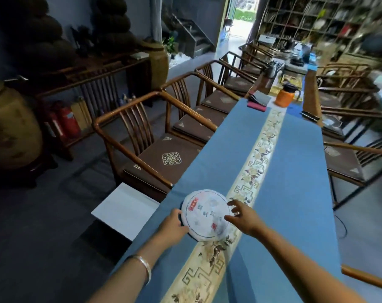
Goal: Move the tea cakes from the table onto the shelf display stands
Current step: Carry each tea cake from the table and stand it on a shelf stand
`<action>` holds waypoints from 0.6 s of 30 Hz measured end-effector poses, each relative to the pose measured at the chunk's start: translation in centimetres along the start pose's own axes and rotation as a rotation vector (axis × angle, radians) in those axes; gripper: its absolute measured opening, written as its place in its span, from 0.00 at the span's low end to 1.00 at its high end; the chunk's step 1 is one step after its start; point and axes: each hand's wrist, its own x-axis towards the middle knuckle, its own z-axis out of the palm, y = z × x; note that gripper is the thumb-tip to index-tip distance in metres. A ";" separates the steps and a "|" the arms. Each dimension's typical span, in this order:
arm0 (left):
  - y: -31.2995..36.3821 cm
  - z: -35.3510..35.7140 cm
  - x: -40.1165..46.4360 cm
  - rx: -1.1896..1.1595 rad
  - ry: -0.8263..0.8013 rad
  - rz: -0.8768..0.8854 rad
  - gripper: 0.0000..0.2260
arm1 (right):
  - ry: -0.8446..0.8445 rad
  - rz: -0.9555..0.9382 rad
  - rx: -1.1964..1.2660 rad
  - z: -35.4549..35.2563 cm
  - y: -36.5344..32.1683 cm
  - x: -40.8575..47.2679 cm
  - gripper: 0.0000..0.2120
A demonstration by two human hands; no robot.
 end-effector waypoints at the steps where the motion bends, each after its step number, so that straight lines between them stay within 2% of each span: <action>1: -0.4 0.0 1.1 -0.011 -0.012 -0.012 0.17 | -0.002 0.011 0.004 0.4 0.1 1.0 0.26; 3: -1.0 0.3 3.1 -0.047 -0.032 -0.051 0.24 | -0.010 0.036 0.004 1.3 0.3 2.8 0.29; 6: -1.9 1.2 5.7 -0.149 -0.042 -0.124 0.29 | -0.020 0.078 0.020 2.7 0.5 5.4 0.36; 9: -2.6 2.1 7.7 -0.382 -0.051 -0.224 0.36 | -0.026 0.122 0.061 4.2 1.0 7.5 0.44; 11: -2.9 2.8 8.4 -0.496 -0.107 -0.251 0.36 | -0.030 0.184 0.110 5.3 1.5 8.5 0.48; 13: -3.3 3.4 9.0 -0.501 -0.125 -0.242 0.33 | -0.027 0.232 0.213 6.3 2.0 9.0 0.51; 18: -3.3 4.0 9.9 -0.622 -0.194 -0.273 0.31 | 0.042 0.273 0.446 7.4 3.1 10.0 0.54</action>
